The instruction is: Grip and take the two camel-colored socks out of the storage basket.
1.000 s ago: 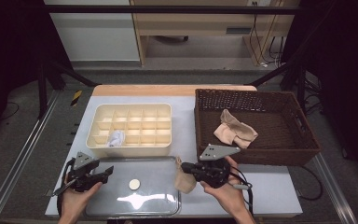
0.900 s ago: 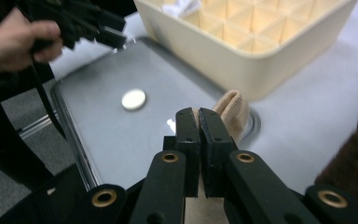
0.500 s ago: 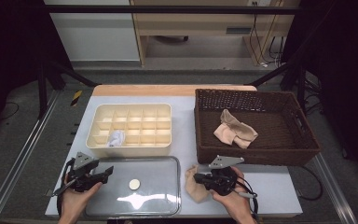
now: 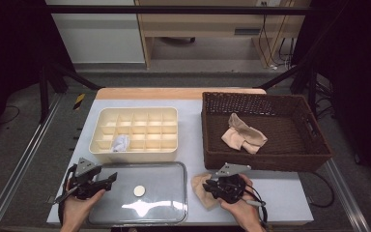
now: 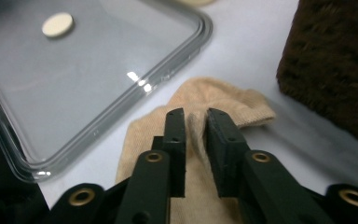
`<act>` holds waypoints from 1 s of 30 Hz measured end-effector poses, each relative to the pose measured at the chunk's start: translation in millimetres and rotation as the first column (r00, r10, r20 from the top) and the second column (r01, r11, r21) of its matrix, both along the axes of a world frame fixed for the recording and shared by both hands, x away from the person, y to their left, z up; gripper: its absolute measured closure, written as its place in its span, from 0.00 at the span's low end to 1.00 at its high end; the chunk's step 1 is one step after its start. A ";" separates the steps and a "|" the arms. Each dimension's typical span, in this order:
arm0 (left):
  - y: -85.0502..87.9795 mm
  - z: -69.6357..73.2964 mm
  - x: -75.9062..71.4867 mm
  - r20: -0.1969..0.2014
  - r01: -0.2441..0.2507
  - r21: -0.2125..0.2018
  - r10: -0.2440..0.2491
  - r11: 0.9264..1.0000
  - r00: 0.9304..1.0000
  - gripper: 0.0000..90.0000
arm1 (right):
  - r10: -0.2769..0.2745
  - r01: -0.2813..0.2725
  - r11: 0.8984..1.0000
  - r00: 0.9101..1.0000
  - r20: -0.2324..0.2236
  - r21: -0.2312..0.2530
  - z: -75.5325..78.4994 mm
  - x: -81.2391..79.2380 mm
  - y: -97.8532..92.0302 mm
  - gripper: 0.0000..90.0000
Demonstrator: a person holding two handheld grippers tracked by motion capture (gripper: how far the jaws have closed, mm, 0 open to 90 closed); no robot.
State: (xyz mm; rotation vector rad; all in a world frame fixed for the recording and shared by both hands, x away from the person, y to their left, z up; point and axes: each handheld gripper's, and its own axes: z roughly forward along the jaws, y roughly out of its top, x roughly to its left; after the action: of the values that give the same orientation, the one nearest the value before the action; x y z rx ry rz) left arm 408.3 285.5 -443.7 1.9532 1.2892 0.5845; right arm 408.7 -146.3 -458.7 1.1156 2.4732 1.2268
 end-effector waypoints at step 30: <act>0.4 -0.8 1.8 -0.009 -0.003 -0.002 0.003 1.000 1.000 0.38 | -0.141 0.098 0.981 0.954 0.265 0.169 101.5 10.4 -27.9 0.73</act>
State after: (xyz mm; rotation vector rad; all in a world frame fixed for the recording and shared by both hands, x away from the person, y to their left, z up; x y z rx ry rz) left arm 410.1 285.9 -444.5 1.9546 1.2978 0.5766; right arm 419.1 -174.2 -357.2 1.0319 2.1054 1.4478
